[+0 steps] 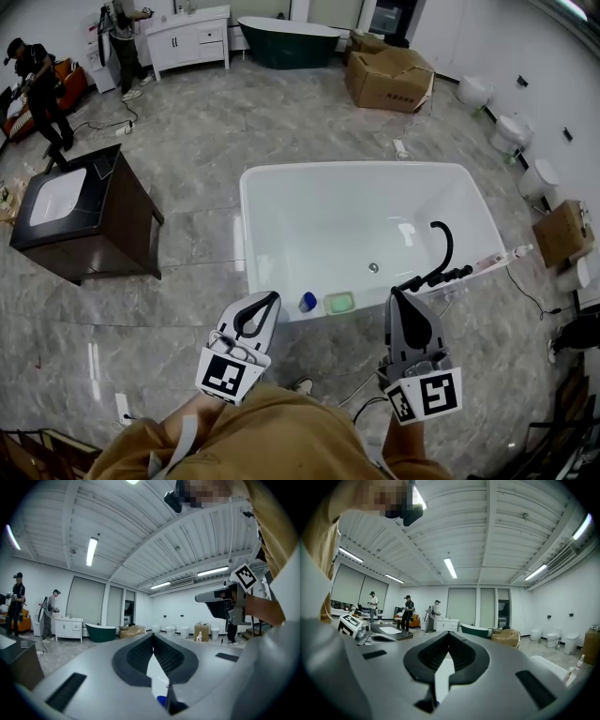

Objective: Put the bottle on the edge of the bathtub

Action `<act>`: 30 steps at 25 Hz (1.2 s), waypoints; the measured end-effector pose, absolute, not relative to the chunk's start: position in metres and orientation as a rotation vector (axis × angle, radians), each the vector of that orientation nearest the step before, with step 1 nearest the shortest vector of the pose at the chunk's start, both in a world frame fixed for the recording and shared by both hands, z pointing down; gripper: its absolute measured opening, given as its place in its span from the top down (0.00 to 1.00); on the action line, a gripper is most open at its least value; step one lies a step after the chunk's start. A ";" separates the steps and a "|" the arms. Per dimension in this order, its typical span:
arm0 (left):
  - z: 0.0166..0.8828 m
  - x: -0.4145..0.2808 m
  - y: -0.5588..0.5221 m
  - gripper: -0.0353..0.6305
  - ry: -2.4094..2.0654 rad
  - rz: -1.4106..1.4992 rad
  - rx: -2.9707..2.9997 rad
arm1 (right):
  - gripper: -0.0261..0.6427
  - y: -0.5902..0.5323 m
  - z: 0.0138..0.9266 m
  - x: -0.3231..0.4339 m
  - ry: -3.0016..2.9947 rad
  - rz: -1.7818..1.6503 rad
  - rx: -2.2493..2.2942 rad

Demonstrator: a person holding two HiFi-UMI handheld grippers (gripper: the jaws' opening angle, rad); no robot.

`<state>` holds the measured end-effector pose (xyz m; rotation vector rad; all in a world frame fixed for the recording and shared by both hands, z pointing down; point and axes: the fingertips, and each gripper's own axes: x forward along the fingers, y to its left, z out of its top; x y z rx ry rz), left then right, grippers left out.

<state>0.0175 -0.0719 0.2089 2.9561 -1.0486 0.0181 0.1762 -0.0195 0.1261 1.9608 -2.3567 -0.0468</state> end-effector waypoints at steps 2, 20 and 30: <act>0.209 0.017 -0.072 0.94 -1.051 0.022 2.955 | 0.95 -0.017 0.126 0.180 -2.365 -0.037 1.971; 0.207 -0.007 -0.077 0.94 -1.142 0.040 2.944 | 0.95 0.009 0.123 0.197 -2.358 -0.003 2.058; 0.212 -0.003 -0.071 0.94 -1.145 0.075 2.952 | 0.95 0.023 0.141 0.205 -2.330 0.030 2.048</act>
